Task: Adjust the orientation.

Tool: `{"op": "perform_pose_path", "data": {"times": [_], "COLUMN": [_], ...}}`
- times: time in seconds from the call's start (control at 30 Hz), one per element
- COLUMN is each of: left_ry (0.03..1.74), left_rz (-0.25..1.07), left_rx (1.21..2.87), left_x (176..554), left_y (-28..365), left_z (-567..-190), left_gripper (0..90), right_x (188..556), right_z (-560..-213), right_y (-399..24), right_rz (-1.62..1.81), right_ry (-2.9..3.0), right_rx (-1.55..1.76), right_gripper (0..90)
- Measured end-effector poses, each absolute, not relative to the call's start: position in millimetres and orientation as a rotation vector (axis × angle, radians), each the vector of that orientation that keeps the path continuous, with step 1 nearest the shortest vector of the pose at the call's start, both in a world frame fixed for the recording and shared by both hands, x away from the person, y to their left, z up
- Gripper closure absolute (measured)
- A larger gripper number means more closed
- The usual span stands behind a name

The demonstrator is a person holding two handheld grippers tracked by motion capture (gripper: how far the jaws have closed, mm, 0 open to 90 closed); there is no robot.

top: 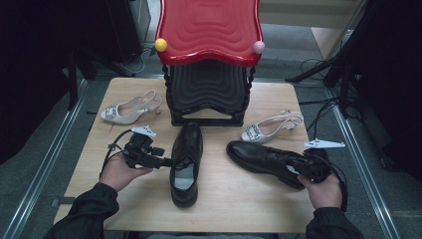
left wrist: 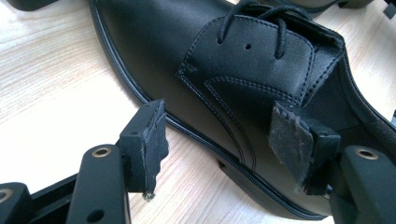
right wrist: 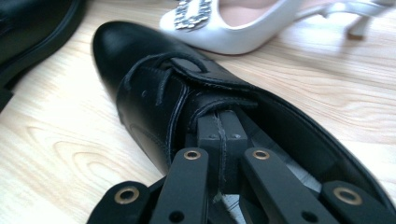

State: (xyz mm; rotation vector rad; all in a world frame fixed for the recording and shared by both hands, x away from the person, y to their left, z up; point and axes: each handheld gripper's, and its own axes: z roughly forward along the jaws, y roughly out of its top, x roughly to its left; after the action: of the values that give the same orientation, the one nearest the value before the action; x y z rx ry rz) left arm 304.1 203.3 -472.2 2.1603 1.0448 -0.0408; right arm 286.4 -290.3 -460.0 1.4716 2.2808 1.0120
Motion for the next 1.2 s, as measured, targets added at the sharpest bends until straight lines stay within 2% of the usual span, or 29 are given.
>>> {"op": "perform_pose_path", "data": {"times": [0.6, 1.2], "left_ry": [1.039, 1.038], "left_rz": [-0.035, -0.038], "left_rx": [2.164, 2.167], "left_x": [303.7, 302.9], "left_y": [203.7, 204.4], "left_z": [-472.4, -472.9], "left_gripper": [37.1, 37.0], "right_x": [288.9, 282.8], "right_z": [-466.3, -464.1], "right_y": [-236.5, -209.4], "right_rz": [0.984, 1.055], "right_ry": [2.442, 2.545], "right_rx": [1.336, 1.249], "right_gripper": [90.0, 90.0]}}
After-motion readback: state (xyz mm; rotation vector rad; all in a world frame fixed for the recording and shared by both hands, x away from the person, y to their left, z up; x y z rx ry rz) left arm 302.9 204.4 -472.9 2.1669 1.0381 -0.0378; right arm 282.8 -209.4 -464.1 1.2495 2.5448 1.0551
